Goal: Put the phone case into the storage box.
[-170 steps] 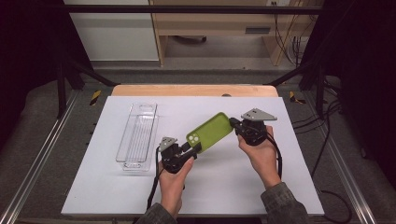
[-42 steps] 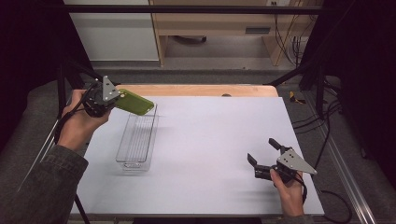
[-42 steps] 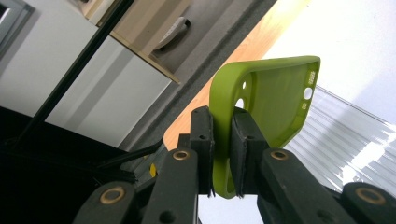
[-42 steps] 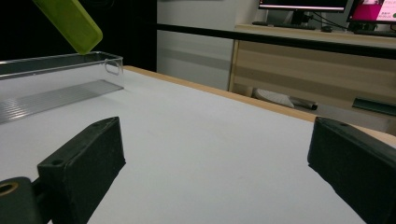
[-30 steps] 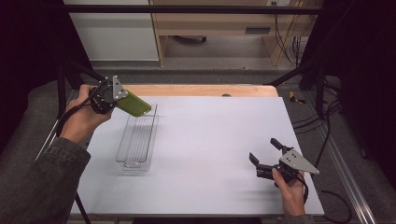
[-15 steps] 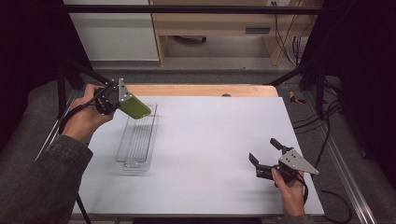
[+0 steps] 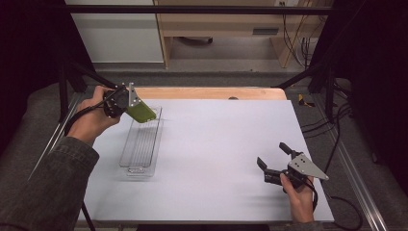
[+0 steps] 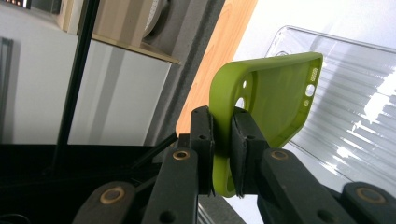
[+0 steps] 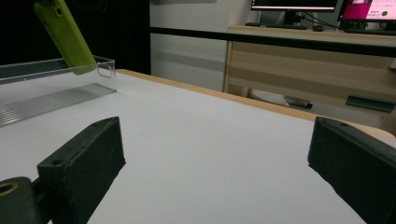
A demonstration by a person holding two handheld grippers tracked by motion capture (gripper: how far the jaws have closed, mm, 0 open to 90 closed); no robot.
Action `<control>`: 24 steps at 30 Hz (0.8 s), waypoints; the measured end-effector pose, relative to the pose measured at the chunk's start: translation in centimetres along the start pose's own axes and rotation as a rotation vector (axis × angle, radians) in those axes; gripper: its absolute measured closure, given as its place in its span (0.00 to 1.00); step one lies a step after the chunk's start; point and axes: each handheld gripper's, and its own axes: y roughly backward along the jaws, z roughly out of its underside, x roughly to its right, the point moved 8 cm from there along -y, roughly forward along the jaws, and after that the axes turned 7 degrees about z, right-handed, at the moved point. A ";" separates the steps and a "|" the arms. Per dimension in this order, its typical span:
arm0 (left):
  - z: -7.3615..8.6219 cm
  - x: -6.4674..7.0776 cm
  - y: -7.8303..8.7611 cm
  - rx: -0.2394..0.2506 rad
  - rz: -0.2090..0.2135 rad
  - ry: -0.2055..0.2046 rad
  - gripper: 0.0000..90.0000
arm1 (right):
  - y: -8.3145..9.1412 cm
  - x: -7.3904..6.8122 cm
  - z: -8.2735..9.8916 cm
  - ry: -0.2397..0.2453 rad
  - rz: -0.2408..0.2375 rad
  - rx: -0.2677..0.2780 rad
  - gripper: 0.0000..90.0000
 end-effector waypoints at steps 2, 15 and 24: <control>-0.4 0.1 -0.3 -0.007 0.000 -0.023 0.89 | 0.0 0.0 0.0 0.001 -0.001 -0.001 0.04; -2.4 0.3 -1.5 -0.048 -0.002 -0.114 0.89 | 0.1 0.3 0.1 -0.005 0.000 -0.002 0.04; -3.0 0.4 -2.1 -0.083 -0.004 -0.158 0.89 | 0.1 0.4 0.2 -0.008 0.002 -0.002 0.04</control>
